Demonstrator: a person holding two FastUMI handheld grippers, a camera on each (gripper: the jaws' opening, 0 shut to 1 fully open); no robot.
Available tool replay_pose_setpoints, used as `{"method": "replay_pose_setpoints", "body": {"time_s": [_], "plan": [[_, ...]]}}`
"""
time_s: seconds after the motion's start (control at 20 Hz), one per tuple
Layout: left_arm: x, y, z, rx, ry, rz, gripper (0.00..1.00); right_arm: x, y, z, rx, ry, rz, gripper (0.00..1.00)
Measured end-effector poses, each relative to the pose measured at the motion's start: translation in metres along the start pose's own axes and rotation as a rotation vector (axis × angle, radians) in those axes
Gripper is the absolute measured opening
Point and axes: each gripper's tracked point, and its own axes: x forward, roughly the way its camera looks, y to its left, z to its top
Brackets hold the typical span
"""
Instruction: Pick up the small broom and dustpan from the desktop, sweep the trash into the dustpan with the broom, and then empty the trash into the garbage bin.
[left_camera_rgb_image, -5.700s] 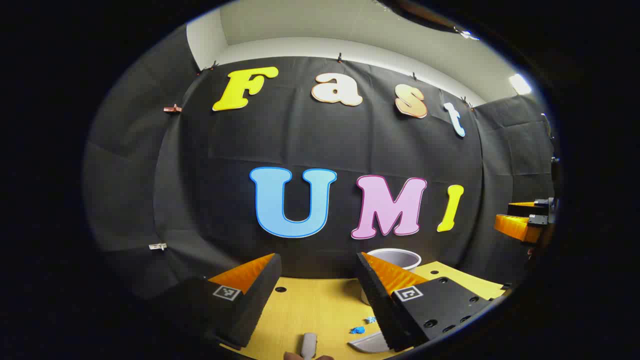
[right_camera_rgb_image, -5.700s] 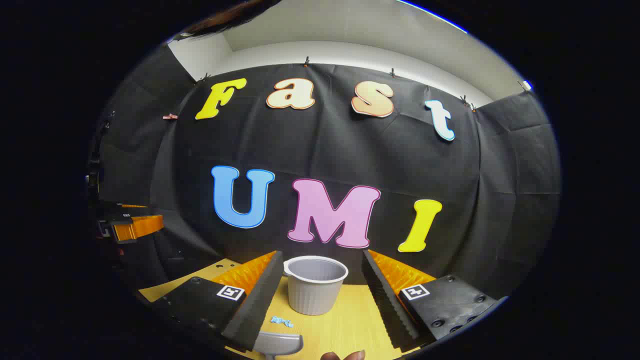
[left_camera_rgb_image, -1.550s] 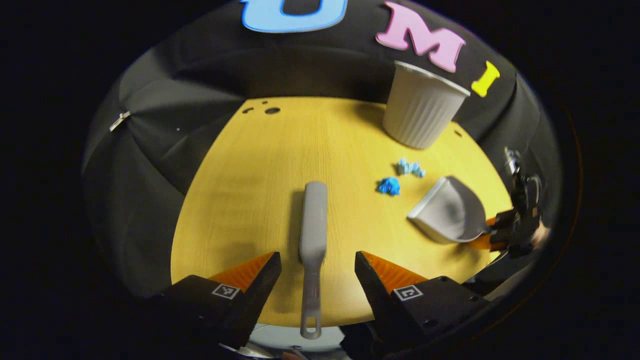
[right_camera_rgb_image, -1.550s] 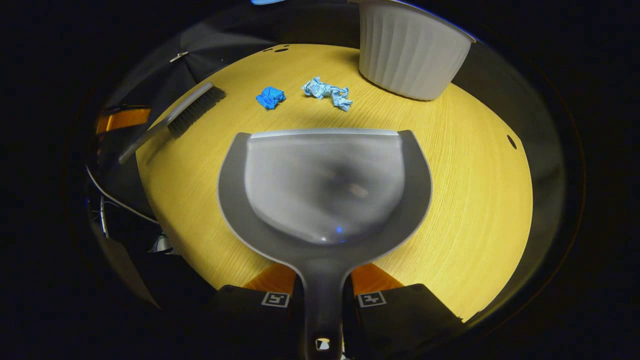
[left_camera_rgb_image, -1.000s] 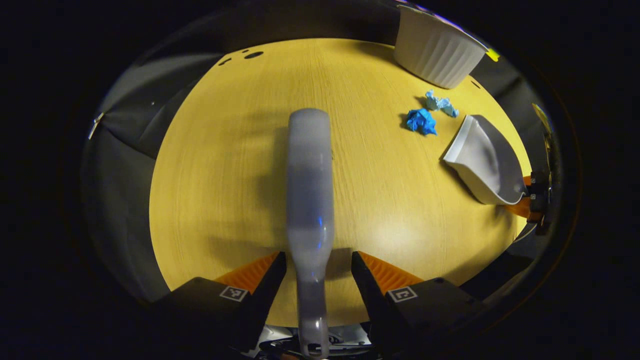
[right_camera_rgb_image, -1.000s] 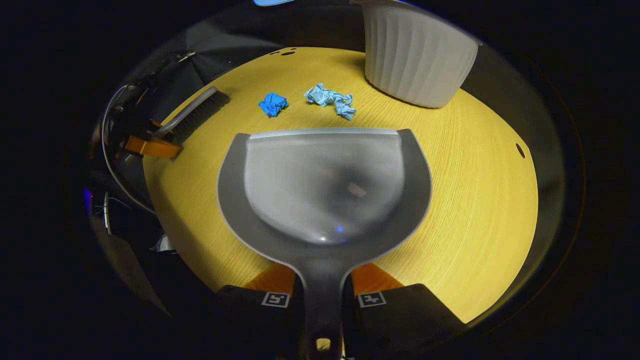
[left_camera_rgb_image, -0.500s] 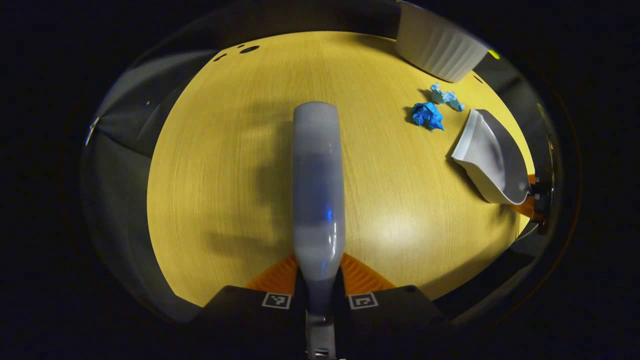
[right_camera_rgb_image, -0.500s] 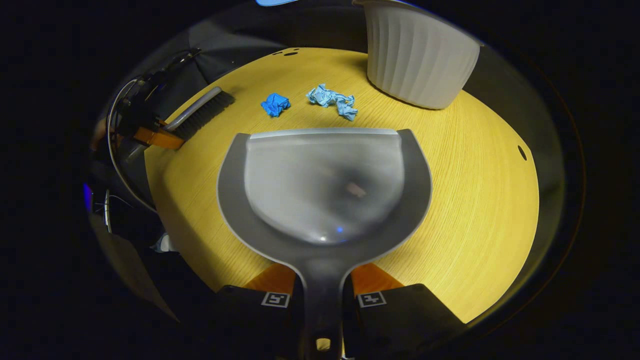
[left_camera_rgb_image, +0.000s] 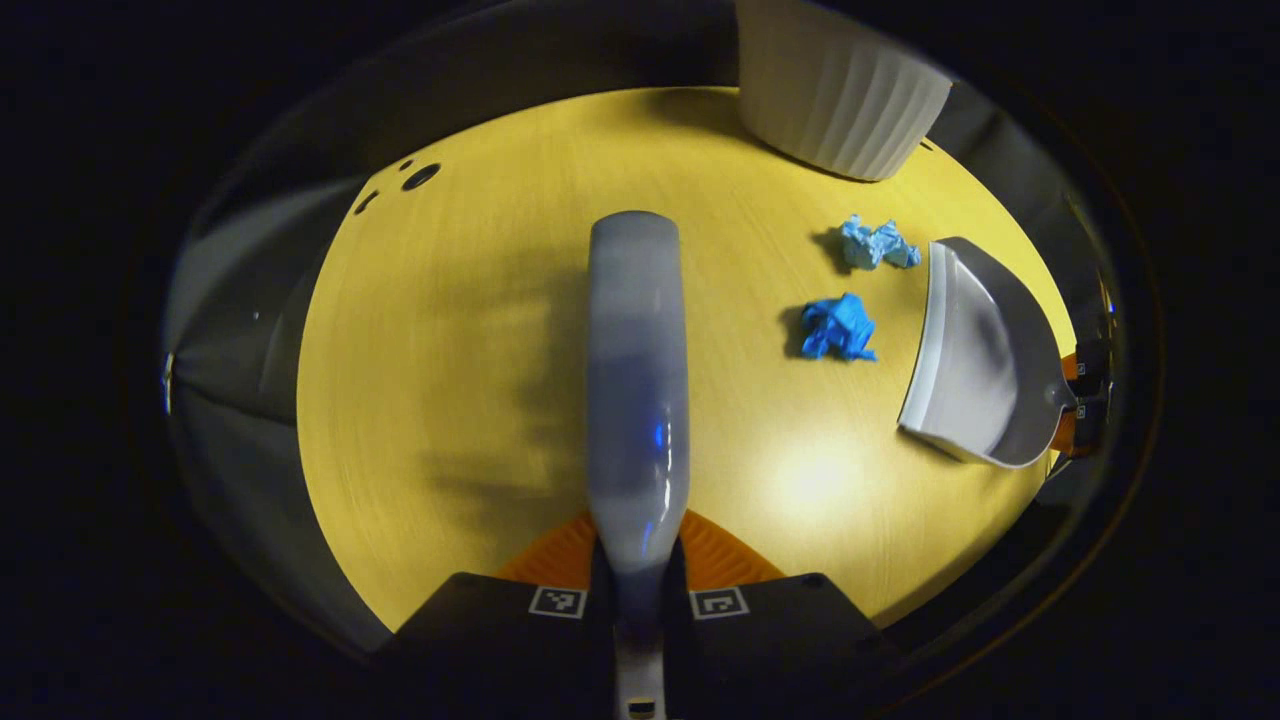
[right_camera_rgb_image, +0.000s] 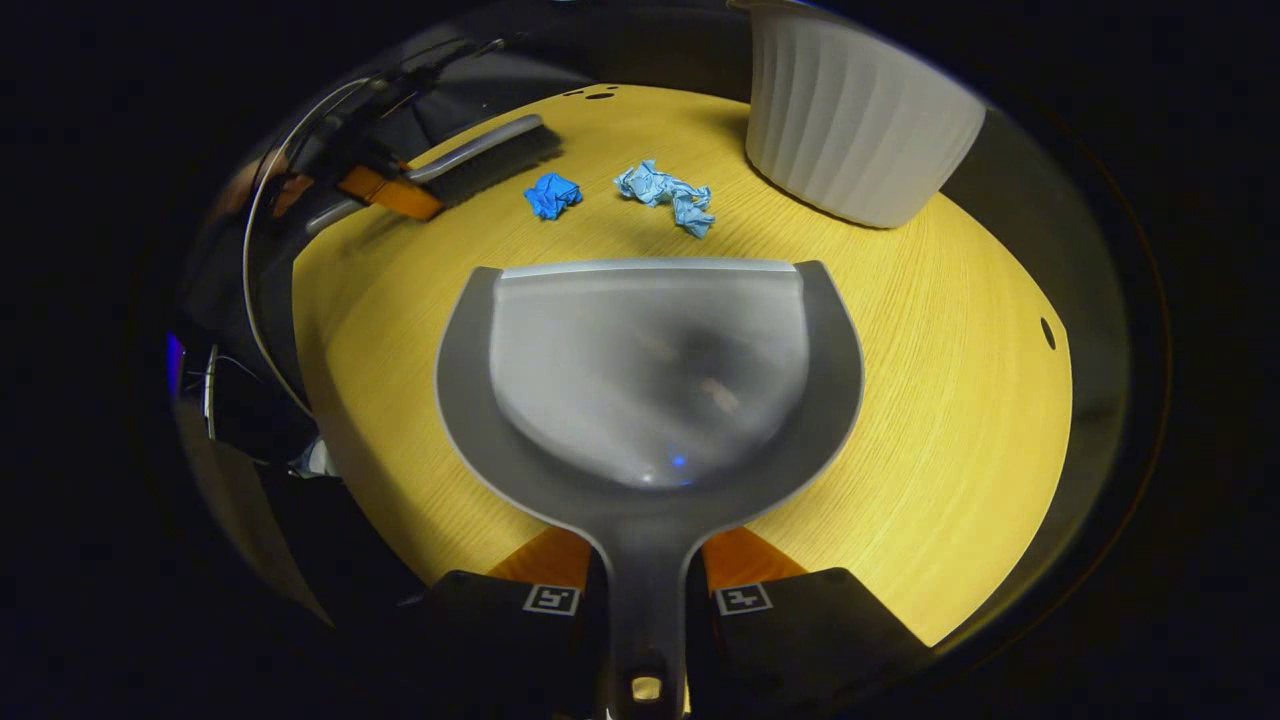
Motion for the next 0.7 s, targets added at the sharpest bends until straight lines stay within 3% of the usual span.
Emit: {"method": "replay_pose_setpoints", "body": {"time_s": [0.4, 0.7], "plan": [[0.015, -0.054, 0.049, 0.129, 0.007, -0.069, 0.23, 0.005, -0.002, 0.009, -0.025, 0.002, 0.013, 0.34], [0.009, -0.124, 0.053, 0.234, 0.024, -0.221, 0.23, 0.008, -0.003, 0.010, -0.028, -0.001, 0.016, 0.34]]}}
